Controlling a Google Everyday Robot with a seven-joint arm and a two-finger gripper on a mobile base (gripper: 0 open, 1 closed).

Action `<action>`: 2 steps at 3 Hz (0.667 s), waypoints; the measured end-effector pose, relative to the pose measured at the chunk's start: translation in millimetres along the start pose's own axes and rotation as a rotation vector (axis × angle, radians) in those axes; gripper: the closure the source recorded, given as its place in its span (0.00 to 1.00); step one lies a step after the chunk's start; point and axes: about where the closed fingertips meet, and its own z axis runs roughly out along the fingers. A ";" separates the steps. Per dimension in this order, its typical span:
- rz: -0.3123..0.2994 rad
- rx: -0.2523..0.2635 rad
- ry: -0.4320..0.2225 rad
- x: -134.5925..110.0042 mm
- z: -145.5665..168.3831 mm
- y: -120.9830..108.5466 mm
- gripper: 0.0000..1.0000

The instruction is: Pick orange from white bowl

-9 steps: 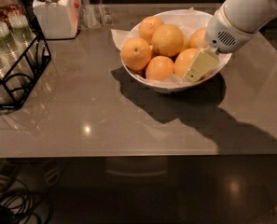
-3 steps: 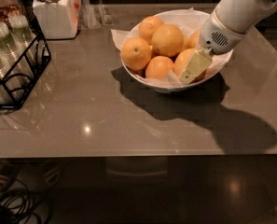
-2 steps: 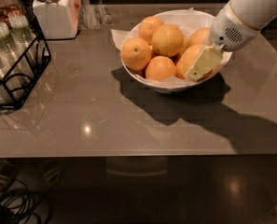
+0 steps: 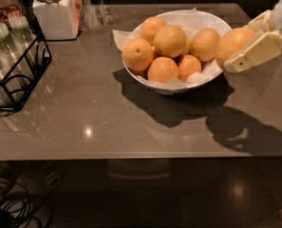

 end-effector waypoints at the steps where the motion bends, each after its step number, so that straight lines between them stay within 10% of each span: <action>1: 0.034 -0.141 -0.106 9.2 11.9 20.8 1.00; 2: 0.033 -0.138 -0.103 9.2 11.9 20.4 1.00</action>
Offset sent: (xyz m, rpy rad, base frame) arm -0.0155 0.0049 -0.0160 0.1132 0.0643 0.0631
